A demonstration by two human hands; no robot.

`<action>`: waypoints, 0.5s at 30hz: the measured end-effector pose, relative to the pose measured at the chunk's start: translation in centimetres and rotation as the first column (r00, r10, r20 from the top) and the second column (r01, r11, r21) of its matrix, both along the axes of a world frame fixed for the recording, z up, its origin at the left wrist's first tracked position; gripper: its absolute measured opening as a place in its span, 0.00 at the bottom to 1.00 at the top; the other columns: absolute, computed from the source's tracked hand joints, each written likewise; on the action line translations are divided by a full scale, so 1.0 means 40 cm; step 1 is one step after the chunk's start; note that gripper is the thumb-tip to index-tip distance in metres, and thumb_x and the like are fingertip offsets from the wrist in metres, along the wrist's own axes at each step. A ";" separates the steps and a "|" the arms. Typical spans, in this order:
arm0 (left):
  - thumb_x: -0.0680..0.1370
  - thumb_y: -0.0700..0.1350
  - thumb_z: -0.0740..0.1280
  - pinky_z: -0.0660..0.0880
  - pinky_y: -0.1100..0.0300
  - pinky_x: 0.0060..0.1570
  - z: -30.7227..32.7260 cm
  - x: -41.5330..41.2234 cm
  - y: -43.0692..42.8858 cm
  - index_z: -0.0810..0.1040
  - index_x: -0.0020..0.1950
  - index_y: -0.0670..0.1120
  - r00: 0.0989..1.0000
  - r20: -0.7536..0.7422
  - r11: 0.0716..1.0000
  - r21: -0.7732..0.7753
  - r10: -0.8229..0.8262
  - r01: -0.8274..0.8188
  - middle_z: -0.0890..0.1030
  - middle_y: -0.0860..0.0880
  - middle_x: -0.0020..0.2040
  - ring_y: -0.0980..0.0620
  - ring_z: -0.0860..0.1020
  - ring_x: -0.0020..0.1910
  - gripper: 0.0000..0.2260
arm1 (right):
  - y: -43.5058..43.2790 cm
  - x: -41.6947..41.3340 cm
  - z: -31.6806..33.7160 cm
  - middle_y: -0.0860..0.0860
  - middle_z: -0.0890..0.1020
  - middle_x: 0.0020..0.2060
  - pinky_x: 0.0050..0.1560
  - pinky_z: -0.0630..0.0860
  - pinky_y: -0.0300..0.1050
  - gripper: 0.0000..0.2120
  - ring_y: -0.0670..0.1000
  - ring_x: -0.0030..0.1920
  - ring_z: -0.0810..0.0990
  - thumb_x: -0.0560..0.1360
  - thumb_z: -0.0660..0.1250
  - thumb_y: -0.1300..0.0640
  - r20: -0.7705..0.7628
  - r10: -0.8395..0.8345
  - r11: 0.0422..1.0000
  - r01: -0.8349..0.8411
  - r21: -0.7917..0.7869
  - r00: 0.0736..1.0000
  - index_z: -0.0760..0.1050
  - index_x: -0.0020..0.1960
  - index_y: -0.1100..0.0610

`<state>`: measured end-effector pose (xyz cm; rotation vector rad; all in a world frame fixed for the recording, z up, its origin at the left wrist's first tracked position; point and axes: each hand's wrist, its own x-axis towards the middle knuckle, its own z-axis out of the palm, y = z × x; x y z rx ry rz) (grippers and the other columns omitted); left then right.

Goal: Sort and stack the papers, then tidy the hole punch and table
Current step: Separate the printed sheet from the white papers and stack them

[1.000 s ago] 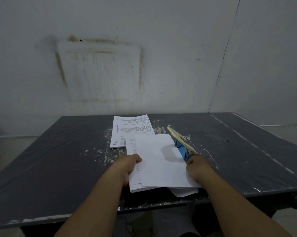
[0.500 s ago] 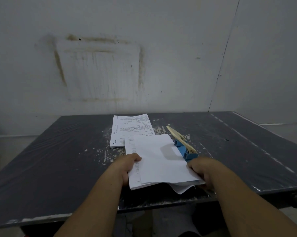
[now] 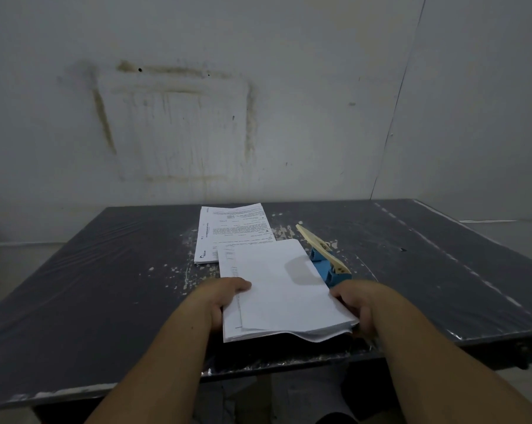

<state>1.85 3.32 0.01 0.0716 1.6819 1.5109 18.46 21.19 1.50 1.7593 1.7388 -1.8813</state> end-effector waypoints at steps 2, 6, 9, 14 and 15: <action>0.77 0.35 0.68 0.79 0.44 0.35 0.004 0.000 0.001 0.77 0.60 0.38 1.000 -0.001 1.000 -0.001 0.011 -0.011 0.83 0.37 0.49 0.40 0.82 0.41 0.11 | 0.000 -0.002 -0.013 0.59 0.83 0.45 0.33 0.75 0.46 0.11 0.57 0.37 0.80 0.79 0.64 0.57 0.012 -0.007 1.000 0.007 -0.007 1.000 0.75 0.55 0.65; 0.76 0.35 0.68 0.80 0.41 0.44 0.008 0.001 -0.006 0.77 0.61 0.37 1.000 -0.017 1.000 -0.023 0.016 -0.016 0.83 0.35 0.53 0.38 0.83 0.48 0.13 | -0.005 -0.008 -0.026 0.62 0.81 0.53 0.42 0.77 0.52 0.13 0.59 0.46 0.80 0.78 0.68 0.60 0.027 -0.008 1.000 0.007 0.024 1.000 0.74 0.58 0.67; 0.76 0.33 0.68 0.79 0.45 0.40 0.009 0.004 0.000 0.77 0.60 0.35 0.996 -0.087 0.999 -0.029 0.019 -0.022 0.82 0.35 0.54 0.39 0.82 0.43 0.13 | -0.001 -0.012 -0.025 0.63 0.80 0.56 0.45 0.78 0.52 0.16 0.59 0.52 0.80 0.76 0.70 0.60 0.057 -0.016 0.996 0.011 0.087 0.998 0.73 0.59 0.68; 0.72 0.35 0.71 0.81 0.50 0.41 0.016 0.006 0.015 0.78 0.60 0.36 0.956 -0.292 0.989 -0.147 -0.017 -0.027 0.83 0.40 0.52 0.42 0.82 0.43 0.16 | 0.004 -0.018 -0.021 0.64 0.80 0.54 0.45 0.78 0.52 0.15 0.60 0.52 0.81 0.75 0.71 0.60 0.036 -0.038 0.982 0.030 0.187 0.999 0.74 0.57 0.68; 0.71 0.37 0.72 0.81 0.52 0.43 0.018 0.002 0.018 0.79 0.58 0.37 0.931 -0.362 0.980 -0.198 -0.052 -0.023 0.83 0.42 0.50 0.43 0.82 0.43 0.16 | 0.007 -0.018 -0.023 0.64 0.80 0.54 0.45 0.78 0.52 0.18 0.60 0.52 0.81 0.75 0.72 0.60 0.029 -0.043 0.978 0.036 0.206 0.999 0.74 0.60 0.68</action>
